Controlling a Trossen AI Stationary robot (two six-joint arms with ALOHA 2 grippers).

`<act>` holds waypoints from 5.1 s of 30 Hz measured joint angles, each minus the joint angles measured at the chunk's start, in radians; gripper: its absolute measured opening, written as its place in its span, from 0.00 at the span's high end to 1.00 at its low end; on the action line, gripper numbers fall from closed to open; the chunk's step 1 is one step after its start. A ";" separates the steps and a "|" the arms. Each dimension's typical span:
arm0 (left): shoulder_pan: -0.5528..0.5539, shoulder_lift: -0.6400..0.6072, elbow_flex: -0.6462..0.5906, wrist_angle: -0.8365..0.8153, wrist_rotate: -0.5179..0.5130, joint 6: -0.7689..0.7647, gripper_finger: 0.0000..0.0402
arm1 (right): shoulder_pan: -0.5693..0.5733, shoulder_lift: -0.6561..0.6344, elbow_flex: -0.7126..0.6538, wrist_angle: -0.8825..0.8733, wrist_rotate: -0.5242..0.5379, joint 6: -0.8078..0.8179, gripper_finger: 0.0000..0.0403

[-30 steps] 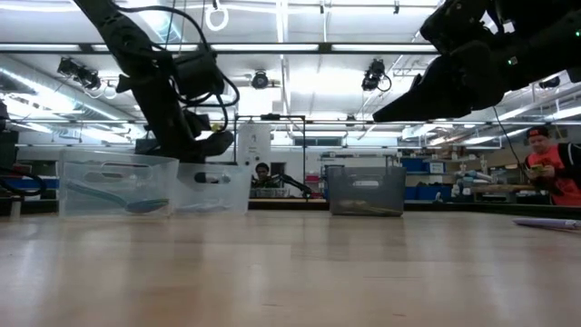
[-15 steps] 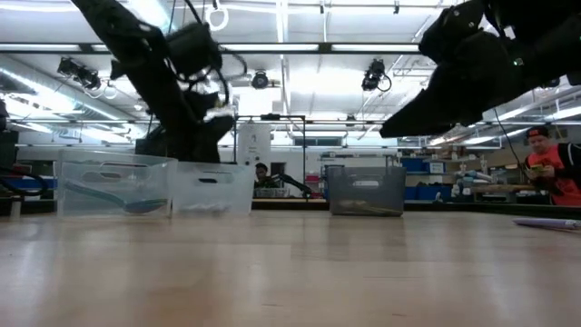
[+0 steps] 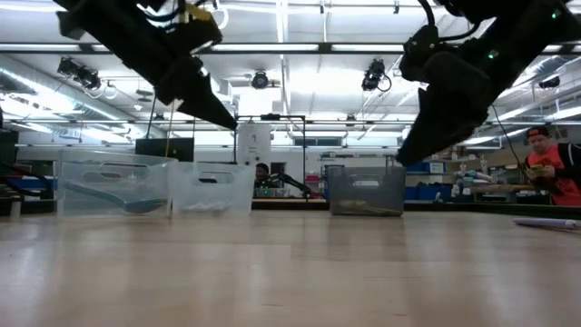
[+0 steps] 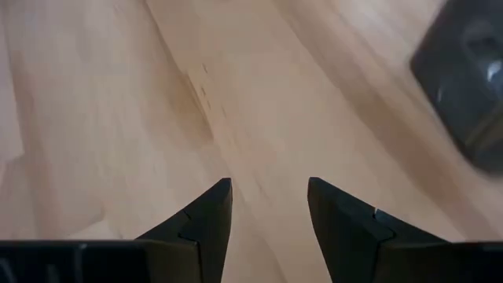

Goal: Sort silverware by color (type)
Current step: Put the purple spoon into the right transparent bin

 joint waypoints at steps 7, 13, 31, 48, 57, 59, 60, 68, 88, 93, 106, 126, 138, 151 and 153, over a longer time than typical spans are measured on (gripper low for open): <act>-0.099 0.000 0.000 -0.007 0.000 0.001 0.59 | 0.002 -0.002 0.033 -0.201 -0.069 0.213 0.56; -0.134 0.000 0.000 -0.005 0.000 0.001 0.59 | 0.004 -0.002 0.033 -0.365 -0.156 0.385 0.56; -0.099 0.002 0.000 0.038 0.000 0.006 0.59 | 0.132 -0.002 0.032 -0.609 -0.186 0.694 0.56; -0.061 0.002 0.000 0.043 0.000 0.047 0.59 | 0.253 0.097 0.170 -0.798 -0.190 0.847 0.56; -0.061 0.002 0.000 0.051 0.000 0.058 0.59 | 0.270 0.197 0.235 -0.873 -0.261 0.910 0.56; -0.061 0.002 0.000 0.051 0.000 0.058 0.59 | 0.270 0.189 0.216 -0.866 -0.266 0.930 0.56; -0.061 0.002 0.000 0.051 0.000 0.058 0.59 | 0.270 0.181 0.205 -0.865 -0.271 0.940 0.56; -0.061 0.002 0.000 0.050 0.002 0.058 0.59 | 0.252 0.131 0.108 -0.703 -0.300 0.970 0.54; -0.065 0.002 0.000 0.054 0.147 0.081 0.59 | 0.193 0.127 0.006 -0.522 -0.365 0.896 0.75; -0.065 0.002 0.000 0.093 0.147 0.080 0.59 | 0.192 0.127 0.005 -0.513 -0.365 0.848 0.88; -0.064 0.007 0.000 0.121 0.209 0.077 0.59 | 0.191 0.119 0.062 -0.473 -0.279 0.697 0.90; -0.069 0.172 -0.001 0.339 0.214 -0.060 0.59 | 0.086 0.106 0.075 -0.166 -0.133 0.316 0.99; -0.082 0.171 0.000 0.318 0.213 -0.084 0.59 | 0.096 0.126 0.075 -0.179 -0.161 0.250 0.74; -0.082 0.171 0.000 0.314 0.213 -0.074 0.59 | 0.135 0.239 0.080 -0.153 -0.250 0.217 0.50; -0.082 0.171 0.000 0.312 0.213 -0.074 0.59 | 0.134 0.251 0.081 -0.156 -0.266 0.220 0.51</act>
